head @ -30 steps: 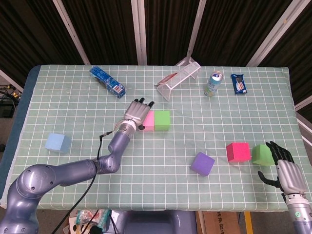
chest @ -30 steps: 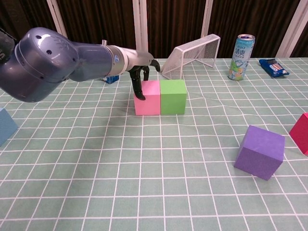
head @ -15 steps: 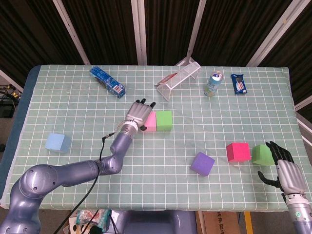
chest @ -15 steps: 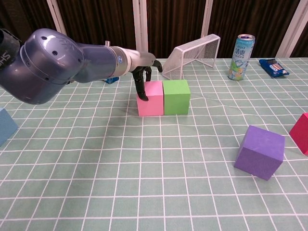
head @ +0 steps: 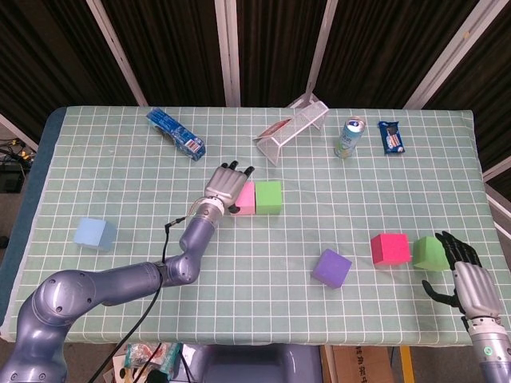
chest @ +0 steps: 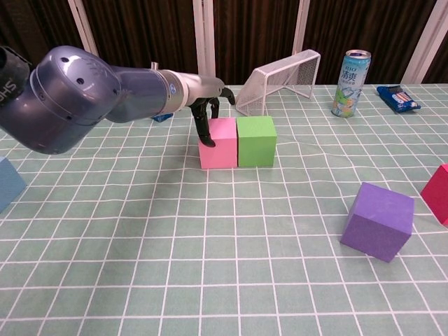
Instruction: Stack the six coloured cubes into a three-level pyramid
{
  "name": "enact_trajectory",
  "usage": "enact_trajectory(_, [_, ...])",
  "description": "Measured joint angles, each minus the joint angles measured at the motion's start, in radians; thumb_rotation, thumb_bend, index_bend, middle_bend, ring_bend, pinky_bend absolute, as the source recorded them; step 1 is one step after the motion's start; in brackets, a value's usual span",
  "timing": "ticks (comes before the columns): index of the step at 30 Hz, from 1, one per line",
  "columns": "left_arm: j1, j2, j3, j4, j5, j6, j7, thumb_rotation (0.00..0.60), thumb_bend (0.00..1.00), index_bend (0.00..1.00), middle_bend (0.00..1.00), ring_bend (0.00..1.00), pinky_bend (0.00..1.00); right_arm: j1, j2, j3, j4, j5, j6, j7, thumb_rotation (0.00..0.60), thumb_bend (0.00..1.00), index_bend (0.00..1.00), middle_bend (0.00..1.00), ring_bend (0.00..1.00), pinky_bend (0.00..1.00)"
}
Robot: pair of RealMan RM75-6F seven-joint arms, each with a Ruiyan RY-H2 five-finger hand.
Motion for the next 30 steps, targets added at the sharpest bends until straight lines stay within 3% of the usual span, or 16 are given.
enact_trajectory(6, [-0.003, -0.009, -0.004, 0.011, 0.005, -0.001, -0.005, 0.6, 0.31, 0.11, 0.37, 0.09, 0.17, 0.001, 0.0, 0.0, -0.001, 0.002, -0.002, 0.0, 0.6, 0.33, 0.0, 0.0, 0.0, 0.0])
enact_trajectory(9, [-0.001, -0.012, -0.005, 0.013, 0.006, -0.001, -0.007, 0.6, 0.26, 0.1, 0.33, 0.09, 0.17, 0.001, 0.001, 0.0, -0.001, 0.001, -0.002, 0.001, 0.6, 0.33, 0.0, 0.0, 0.0, 0.0])
enact_trajectory(16, [0.001, -0.01, -0.007, 0.004, 0.007, 0.006, -0.007, 0.6, 0.1, 0.02, 0.1, 0.05, 0.14, 0.0, 0.002, -0.001, -0.001, 0.0, -0.002, 0.003, 0.6, 0.33, 0.0, 0.0, 0.0, 0.0])
enact_trajectory(20, [0.005, 0.0, -0.008, -0.011, 0.007, 0.009, -0.008, 0.6, 0.09, 0.0, 0.04, 0.03, 0.13, 0.0, 0.002, -0.001, -0.002, -0.001, -0.001, 0.004, 0.6, 0.33, 0.0, 0.0, 0.0, 0.0])
enact_trajectory(30, [0.021, 0.041, -0.001, -0.069, 0.007, 0.043, -0.002, 0.6, 0.09, 0.0, 0.05, 0.02, 0.12, -0.001, 0.002, -0.001, -0.003, 0.0, 0.0, 0.001, 0.6, 0.33, 0.0, 0.0, 0.0, 0.0])
